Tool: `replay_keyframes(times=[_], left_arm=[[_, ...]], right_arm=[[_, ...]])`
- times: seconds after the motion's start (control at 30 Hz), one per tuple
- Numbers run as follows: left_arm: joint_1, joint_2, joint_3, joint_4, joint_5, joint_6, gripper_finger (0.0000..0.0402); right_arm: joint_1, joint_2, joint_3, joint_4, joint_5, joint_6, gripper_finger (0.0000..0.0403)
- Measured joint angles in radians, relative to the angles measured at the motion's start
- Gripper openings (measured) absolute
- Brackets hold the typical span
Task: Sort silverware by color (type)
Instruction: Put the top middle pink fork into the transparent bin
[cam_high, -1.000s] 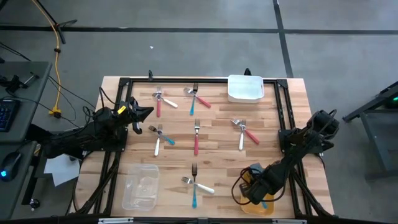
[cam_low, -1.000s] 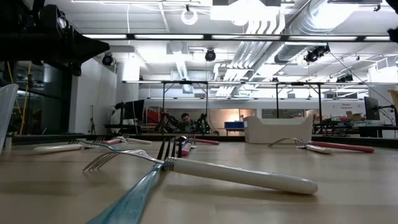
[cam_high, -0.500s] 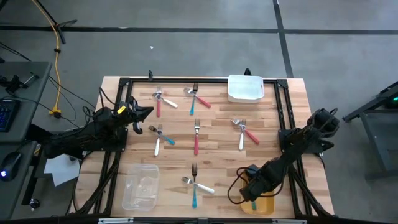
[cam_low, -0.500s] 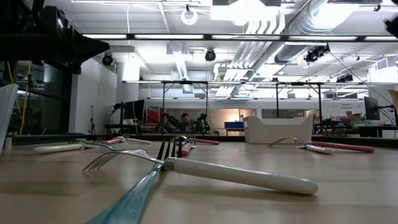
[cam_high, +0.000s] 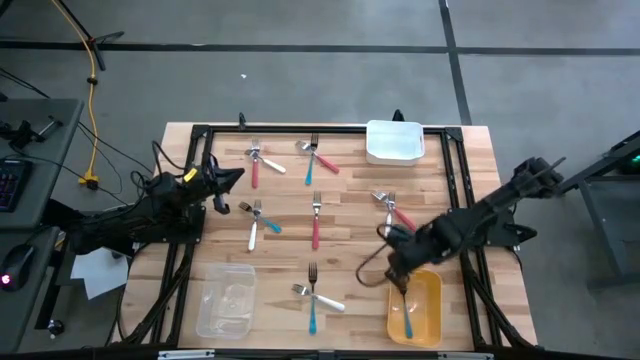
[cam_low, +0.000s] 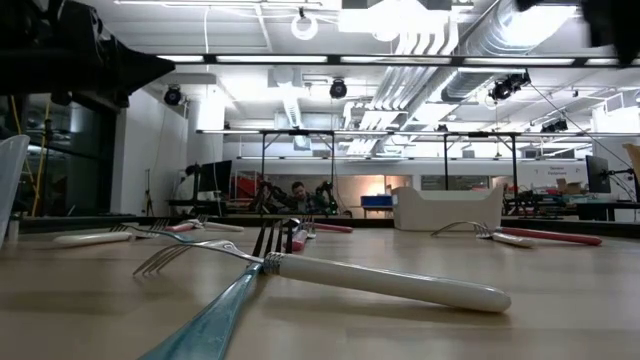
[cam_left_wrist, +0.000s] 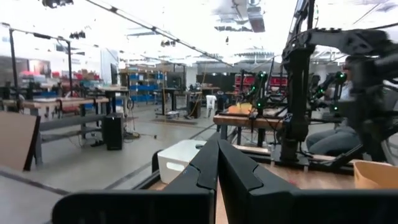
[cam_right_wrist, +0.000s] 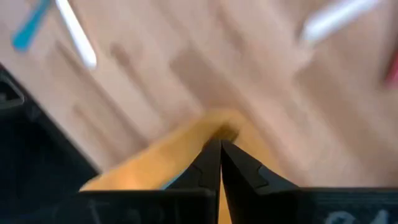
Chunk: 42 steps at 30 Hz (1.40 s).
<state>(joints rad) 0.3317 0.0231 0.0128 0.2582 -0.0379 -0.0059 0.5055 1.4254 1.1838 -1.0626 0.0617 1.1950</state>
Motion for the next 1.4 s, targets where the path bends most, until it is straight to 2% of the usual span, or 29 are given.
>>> replay_keyframes(times=[0.07, 0.13, 0.33, 0.5, 0.67, 0.8, 0.97, 1.1, 1.27, 1.4], left_arm=[[0.000, 0.000, 0.000, 0.010, 0.000, 0.002, 0.0000], [0.000, 0.000, 0.000, 0.008, 0.000, 0.003, 0.0000], [0.000, 0.037, 0.000, 0.006, 0.000, -0.005, 0.0000], [0.000, 0.096, 0.000, 0.031, 0.000, -0.008, 0.0000], [0.000, 0.169, 0.000, 0.051, 0.000, 0.002, 0.0000], [0.000, 0.233, 0.000, 0.056, 0.001, 0.009, 0.0000], [0.000, 0.309, 0.000, 0.109, 0.001, 0.010, 0.0000], [0.000, 0.365, 0.000, 0.144, 0.000, 0.011, 0.0000], [-0.001, 0.417, 0.000, 0.160, 0.001, 0.011, 0.0000], [-0.001, 0.441, 0.000, 0.160, 0.001, 0.008, 0.0000]], right_arm=[[-0.057, -0.024, -0.035, 0.061, 0.045, -0.133, 0.0002], [-0.124, -0.041, -0.094, 0.166, 0.047, -0.267, 0.0003], [-0.333, -0.040, -0.324, 0.693, -0.058, -0.613, 0.0001], [-0.480, -0.016, -0.450, 1.144, -0.146, -0.792, 0.0001], [-0.587, 0.049, -0.478, 1.397, -0.195, -0.911, 0.0001], [-0.650, 0.144, -0.430, 1.434, -0.198, -0.985, 0.0001], [-0.711, 0.263, -0.314, 1.397, -0.193, -0.994, 0.0007], [-0.759, 0.329, -0.172, 1.198, -0.180, -1.029, 0.0041], [-0.822, 0.408, 0.022, 0.896, -0.052, -1.110, 0.0100], [-0.877, 0.497, 0.126, 0.777, -0.042, -1.105, 0.0135]])
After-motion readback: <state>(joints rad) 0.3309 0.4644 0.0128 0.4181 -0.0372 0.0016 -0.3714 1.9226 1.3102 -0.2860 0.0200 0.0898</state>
